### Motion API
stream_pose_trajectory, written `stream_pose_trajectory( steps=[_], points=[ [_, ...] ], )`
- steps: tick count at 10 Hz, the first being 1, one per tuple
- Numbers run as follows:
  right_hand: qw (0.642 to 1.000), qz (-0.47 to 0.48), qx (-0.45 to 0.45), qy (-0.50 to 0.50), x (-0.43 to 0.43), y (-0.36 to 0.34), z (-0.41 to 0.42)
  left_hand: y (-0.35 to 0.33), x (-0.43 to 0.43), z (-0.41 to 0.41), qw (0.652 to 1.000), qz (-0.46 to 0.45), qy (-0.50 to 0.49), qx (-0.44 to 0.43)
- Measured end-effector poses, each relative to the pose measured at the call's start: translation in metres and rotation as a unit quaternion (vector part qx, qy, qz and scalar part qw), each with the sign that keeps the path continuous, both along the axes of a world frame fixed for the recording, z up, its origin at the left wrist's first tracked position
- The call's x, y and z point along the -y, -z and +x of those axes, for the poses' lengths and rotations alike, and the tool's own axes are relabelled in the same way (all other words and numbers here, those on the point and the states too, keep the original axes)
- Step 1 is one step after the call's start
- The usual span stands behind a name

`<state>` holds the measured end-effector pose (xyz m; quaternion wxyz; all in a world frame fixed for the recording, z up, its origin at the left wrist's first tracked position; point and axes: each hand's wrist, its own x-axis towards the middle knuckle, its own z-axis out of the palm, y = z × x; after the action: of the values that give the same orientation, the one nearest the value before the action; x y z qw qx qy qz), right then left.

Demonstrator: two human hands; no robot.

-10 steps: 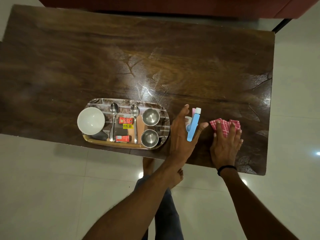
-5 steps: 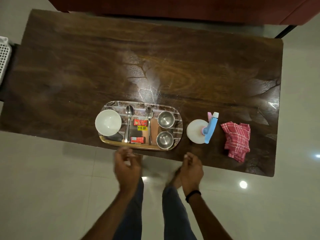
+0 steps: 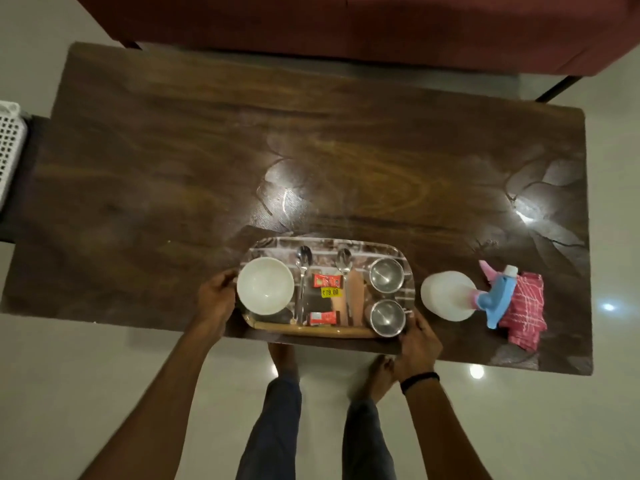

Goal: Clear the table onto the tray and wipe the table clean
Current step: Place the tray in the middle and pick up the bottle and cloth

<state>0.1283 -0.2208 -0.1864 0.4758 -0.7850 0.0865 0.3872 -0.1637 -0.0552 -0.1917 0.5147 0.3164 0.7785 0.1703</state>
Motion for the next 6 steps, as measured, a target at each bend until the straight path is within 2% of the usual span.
stream_pose_trajectory(
  steps=[1,3,5,6],
  points=[
    [1.0,0.014,-0.022,-0.006,0.004,0.0,-0.002,0.0,-0.005,-0.006,1.0,-0.017,0.006,0.014],
    [0.999,-0.034,-0.028,-0.031,-0.027,-0.005,-0.013,-0.012,-0.034,-0.016,0.999,0.015,-0.04,0.033],
    [0.997,-0.006,-0.026,-0.071,-0.083,0.0,-0.013,-0.026,-0.089,-0.023,0.996,0.031,-0.046,0.069],
    [0.997,0.04,-0.049,-0.039,-0.116,0.003,-0.005,-0.021,-0.12,-0.023,0.996,0.03,-0.056,0.069]
  ],
)
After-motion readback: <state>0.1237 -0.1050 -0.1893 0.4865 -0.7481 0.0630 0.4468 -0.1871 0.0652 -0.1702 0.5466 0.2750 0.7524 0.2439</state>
